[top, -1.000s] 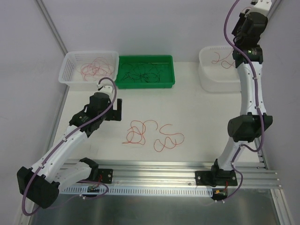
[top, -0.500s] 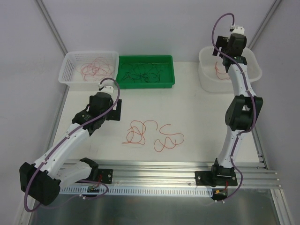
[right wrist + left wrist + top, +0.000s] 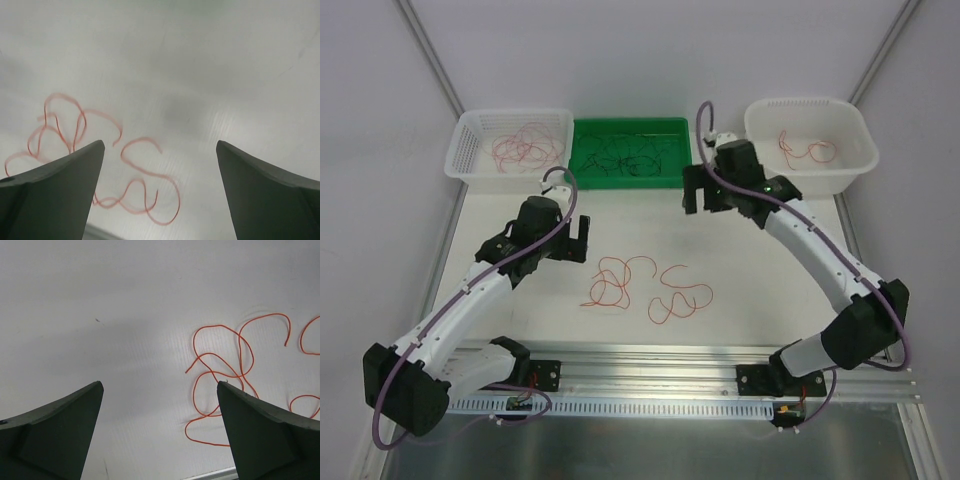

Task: Untangle the cables

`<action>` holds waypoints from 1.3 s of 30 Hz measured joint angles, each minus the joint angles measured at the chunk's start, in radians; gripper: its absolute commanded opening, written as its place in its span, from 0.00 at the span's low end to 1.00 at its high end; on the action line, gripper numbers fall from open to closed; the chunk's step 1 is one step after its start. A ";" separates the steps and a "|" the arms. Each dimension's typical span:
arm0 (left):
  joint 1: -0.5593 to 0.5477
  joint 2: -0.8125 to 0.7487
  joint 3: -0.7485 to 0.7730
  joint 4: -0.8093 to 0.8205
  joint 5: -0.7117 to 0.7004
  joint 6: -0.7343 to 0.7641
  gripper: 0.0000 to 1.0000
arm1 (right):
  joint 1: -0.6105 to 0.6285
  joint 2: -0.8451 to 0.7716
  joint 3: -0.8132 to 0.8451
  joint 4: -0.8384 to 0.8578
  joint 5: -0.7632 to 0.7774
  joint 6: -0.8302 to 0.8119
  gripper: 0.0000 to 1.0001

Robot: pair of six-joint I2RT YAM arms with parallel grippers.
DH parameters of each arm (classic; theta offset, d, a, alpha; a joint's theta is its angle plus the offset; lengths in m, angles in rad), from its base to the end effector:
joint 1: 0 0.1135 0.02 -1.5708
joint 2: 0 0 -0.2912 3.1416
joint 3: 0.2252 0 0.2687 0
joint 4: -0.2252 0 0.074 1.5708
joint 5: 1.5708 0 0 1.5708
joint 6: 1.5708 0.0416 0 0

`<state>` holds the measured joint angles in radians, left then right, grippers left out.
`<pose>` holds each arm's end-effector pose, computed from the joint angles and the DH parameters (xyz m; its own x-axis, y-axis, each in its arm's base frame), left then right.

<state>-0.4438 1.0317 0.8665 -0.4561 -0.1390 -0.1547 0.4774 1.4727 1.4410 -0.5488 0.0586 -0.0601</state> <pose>0.2124 -0.0946 0.3125 -0.5693 0.1017 -0.8158 0.2386 0.9700 -0.0456 0.3136 0.1595 0.3916 -0.4613 -0.3061 -0.8328 -0.4437 0.8924 -0.0823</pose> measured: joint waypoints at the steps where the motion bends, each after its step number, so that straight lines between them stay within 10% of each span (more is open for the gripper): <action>1: 0.000 0.005 0.000 0.001 0.013 -0.003 0.99 | 0.048 -0.005 -0.045 -0.023 0.003 0.018 1.00; 10: 0.000 0.029 0.000 0.002 0.040 -0.012 0.99 | 0.365 0.027 -0.345 -0.107 0.050 0.178 0.97; 30: 0.000 0.064 0.000 0.002 0.035 -0.011 0.99 | 0.365 0.120 -0.528 -0.040 0.200 0.311 0.94; 39: 0.000 0.069 0.000 0.002 0.035 -0.011 0.99 | 0.324 0.070 -0.601 0.058 0.137 0.332 0.26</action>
<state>-0.4438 1.1004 0.8665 -0.4538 -0.1043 -0.1661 0.8017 1.5425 0.8398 -0.4904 0.1959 0.2718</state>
